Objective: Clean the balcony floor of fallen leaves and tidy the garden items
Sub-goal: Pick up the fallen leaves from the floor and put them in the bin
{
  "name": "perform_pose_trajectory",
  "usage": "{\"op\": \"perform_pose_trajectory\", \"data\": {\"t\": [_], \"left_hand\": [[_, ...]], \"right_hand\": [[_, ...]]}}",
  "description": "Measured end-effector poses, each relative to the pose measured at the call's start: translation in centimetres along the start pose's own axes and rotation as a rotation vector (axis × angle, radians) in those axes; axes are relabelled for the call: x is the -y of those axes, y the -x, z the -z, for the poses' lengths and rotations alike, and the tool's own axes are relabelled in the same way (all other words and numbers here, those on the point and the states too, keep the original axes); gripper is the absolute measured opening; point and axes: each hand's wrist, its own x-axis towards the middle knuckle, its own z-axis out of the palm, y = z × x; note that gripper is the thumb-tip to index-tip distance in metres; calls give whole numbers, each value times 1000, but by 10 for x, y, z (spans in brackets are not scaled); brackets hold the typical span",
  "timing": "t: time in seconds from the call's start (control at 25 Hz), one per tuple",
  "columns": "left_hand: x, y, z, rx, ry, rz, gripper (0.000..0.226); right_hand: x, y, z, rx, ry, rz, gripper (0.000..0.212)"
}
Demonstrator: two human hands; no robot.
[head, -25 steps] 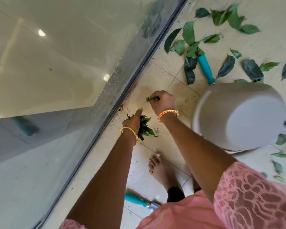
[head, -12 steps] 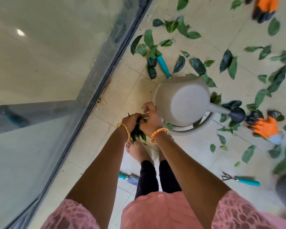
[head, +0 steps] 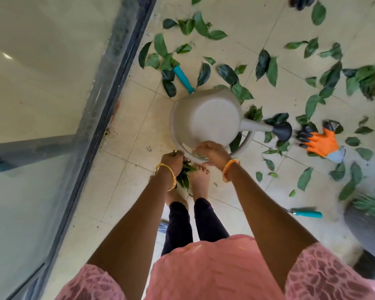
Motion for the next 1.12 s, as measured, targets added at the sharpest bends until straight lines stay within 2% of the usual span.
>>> {"op": "perform_pose_trajectory", "data": {"t": [0.08,0.12,0.2,0.28,0.32,0.36,0.4,0.44,0.52,0.64,0.8,0.84,0.92,0.96,1.0,1.04,1.08,1.12], "left_hand": [[2,-7,-7,-37,12,40,28],[2,-11,-9,-49,5,53,28],[6,-22,-11,-59,12,49,28],[10,-35,-13,-70,29,31,28],[12,-40,-14,-79,22,28,28],[13,-45,-15,-87,7,30,28],[15,-48,-14,-95,-1,35,27],[18,-51,-13,-101,-3,44,27],[25,-53,-7,-117,-24,62,26],[35,-48,6,-133,-34,70,28],[43,-43,27,-155,-31,87,27],[45,-41,32,-149,-22,91,26],[51,-36,38,-150,-3,89,27],[54,-33,42,-157,12,86,28],[58,-30,45,-163,32,80,29],[62,-27,47,-167,53,72,29],[67,-23,50,-171,70,65,30],[73,-19,54,-172,79,59,30]], "right_hand": [[-23,-21,36,-286,-149,-60,11],[-32,-32,54,-464,-131,-97,16],[-52,-57,90,-637,-79,-244,43],[-68,-92,99,-630,-153,-316,65],[-70,-103,99,-529,-181,-218,69],[-89,-111,100,-373,-283,-201,69],[-121,-125,66,-389,-196,-113,68],[-150,-140,25,-479,38,-29,63],[-181,-146,-29,-495,221,26,53],[-164,-148,-18,-475,168,-20,48],[-193,-157,-27,-431,172,162,39],[-188,-152,-29,-426,100,168,37],[-108,-91,-9,-224,-290,-100,25],[-58,-50,4,-331,-273,-129,35],[-20,-28,9,-410,9,-103,35],[0,-30,5,-415,118,-93,25],[3,-35,-3,-332,202,-118,22],[-12,-44,-12,-203,202,-156,30]]}}
